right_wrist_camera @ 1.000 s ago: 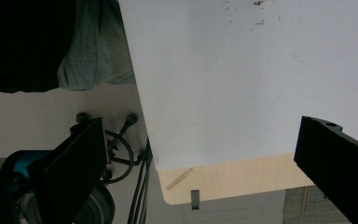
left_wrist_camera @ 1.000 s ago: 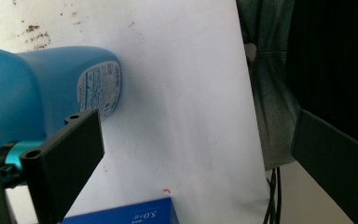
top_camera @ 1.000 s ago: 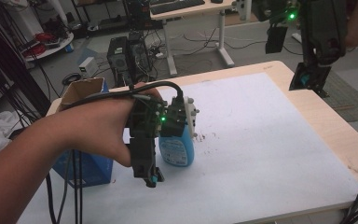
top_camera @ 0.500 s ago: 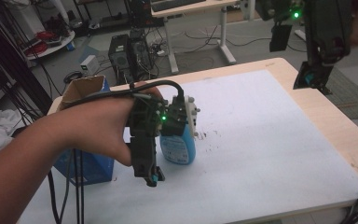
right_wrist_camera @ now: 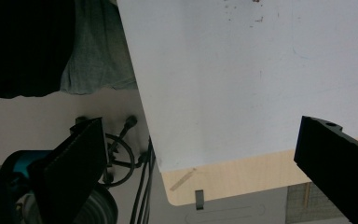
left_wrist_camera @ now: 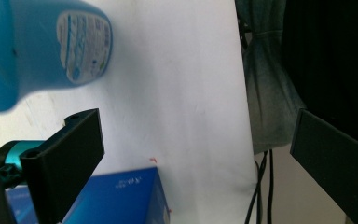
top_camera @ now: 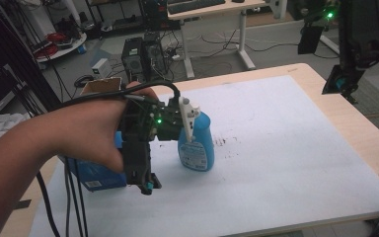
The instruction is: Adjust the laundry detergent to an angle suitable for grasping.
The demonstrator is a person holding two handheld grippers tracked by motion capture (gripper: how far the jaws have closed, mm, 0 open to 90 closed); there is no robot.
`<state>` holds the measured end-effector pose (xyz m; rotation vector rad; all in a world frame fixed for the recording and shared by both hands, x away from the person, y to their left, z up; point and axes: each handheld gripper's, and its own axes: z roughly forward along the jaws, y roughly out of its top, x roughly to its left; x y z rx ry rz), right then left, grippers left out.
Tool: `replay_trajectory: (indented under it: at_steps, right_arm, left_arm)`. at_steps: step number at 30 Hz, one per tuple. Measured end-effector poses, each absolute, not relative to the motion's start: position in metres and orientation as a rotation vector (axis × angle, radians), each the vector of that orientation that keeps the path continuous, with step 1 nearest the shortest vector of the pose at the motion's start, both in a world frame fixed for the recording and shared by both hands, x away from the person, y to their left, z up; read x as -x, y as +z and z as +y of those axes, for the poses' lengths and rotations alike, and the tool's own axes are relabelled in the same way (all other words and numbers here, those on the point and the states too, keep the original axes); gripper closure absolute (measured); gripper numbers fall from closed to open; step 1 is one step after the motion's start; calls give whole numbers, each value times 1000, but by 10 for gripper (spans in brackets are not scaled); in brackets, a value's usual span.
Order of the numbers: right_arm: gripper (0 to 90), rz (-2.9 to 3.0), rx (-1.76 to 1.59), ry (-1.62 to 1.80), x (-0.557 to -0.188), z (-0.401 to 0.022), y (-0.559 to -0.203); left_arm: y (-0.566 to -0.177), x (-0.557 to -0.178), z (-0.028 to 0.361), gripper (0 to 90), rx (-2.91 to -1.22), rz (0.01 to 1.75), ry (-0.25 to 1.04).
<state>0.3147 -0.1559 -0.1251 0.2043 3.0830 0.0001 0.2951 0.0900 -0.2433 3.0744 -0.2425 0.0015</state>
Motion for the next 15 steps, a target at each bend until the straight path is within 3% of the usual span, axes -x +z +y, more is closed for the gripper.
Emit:
replay_trajectory:
  at_steps: [15]
  right_arm:
    - [17, 3074, -261, 215, -301, -154, -155]
  left_arm:
    - [-241, -291, 124, 27, -3078, -211, 22]
